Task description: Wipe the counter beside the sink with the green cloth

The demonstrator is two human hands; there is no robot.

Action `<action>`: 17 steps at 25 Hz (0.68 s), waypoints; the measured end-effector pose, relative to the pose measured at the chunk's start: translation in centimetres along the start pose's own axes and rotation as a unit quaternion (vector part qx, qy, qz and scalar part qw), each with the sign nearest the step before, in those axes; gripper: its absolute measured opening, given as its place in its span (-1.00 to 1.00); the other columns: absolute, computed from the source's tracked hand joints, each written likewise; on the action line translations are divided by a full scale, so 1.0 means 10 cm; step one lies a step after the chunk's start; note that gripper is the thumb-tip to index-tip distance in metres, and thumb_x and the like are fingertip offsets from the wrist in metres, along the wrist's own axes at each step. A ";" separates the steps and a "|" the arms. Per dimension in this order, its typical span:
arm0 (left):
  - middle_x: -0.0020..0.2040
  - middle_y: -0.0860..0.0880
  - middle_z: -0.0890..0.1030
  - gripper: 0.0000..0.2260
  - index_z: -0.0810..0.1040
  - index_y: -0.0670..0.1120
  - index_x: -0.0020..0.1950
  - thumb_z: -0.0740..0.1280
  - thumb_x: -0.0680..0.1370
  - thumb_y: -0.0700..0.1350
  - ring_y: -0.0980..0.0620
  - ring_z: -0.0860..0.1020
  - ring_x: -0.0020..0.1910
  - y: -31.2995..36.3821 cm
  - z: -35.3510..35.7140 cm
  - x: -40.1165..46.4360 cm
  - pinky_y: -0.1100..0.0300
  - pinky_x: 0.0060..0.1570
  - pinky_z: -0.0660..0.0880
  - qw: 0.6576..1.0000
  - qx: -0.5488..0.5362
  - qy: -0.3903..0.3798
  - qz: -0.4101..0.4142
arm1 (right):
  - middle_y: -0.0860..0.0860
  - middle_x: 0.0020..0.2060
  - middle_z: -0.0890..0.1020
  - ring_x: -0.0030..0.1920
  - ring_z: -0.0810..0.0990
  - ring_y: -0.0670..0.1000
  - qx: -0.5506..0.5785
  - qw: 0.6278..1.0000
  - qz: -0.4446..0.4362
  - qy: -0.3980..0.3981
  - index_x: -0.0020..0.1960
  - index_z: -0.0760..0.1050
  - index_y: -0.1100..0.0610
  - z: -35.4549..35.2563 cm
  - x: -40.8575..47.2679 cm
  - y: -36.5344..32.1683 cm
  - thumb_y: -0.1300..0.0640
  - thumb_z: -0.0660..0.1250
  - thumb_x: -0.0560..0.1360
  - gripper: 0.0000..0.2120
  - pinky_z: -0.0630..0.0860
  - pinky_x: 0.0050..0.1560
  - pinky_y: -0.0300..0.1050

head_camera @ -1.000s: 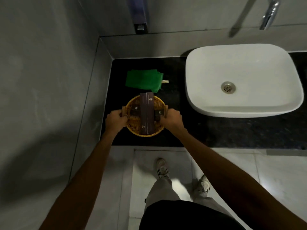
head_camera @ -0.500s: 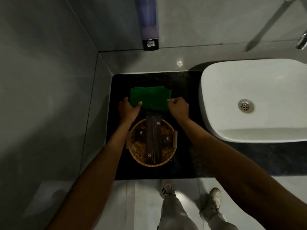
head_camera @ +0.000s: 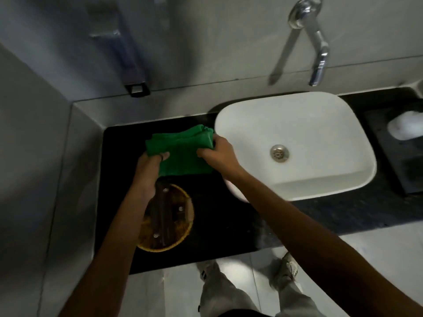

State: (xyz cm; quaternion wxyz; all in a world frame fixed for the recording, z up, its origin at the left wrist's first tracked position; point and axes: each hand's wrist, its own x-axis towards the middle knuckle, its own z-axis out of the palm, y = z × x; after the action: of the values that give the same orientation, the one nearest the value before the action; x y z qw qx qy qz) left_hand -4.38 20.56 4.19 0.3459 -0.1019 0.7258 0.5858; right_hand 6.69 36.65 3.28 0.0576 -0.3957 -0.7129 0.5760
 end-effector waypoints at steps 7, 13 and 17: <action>0.19 -0.04 0.73 -0.66 0.60 -0.03 0.35 0.39 0.59 -0.24 -0.07 0.70 0.16 -0.52 2.13 -1.39 -0.01 0.19 0.61 0.986 -0.017 -0.159 0.050 | -0.18 -0.22 0.75 -0.13 0.73 -0.12 -0.015 0.985 -0.059 0.164 -0.04 0.63 -0.08 -2.67 -0.80 0.85 0.01 0.57 0.39 -0.81 0.68 -0.07 -0.18; 0.29 -0.25 0.67 -0.69 0.58 -0.21 0.36 0.38 0.60 -0.31 -0.25 0.64 0.28 -1.28 5.12 -1.86 -0.16 0.22 0.63 0.959 0.082 -0.271 -0.016 | 0.19 -0.01 0.78 0.06 0.75 0.19 -0.119 0.961 0.079 0.237 0.12 0.71 0.19 -5.42 -0.48 2.47 0.12 0.57 0.46 -0.73 0.67 0.13 0.06; 0.36 -0.29 0.61 -0.70 0.55 -0.29 0.36 0.38 0.62 -0.29 -0.28 0.60 0.32 -1.54 6.25 -1.67 -0.19 0.30 0.59 0.954 0.126 -0.258 -0.083 | 0.33 0.12 0.72 0.15 0.71 0.30 -0.124 0.963 0.131 0.200 0.24 0.63 0.35 -6.28 -0.11 2.96 0.21 0.51 0.53 -0.67 0.64 0.20 0.15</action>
State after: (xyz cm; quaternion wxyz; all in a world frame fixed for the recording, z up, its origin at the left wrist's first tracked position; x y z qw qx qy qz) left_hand 40.40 69.27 -2.07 0.5788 0.0370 0.6688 0.4651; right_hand 55.95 85.34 -1.30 0.0734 -0.5969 -0.6945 0.3949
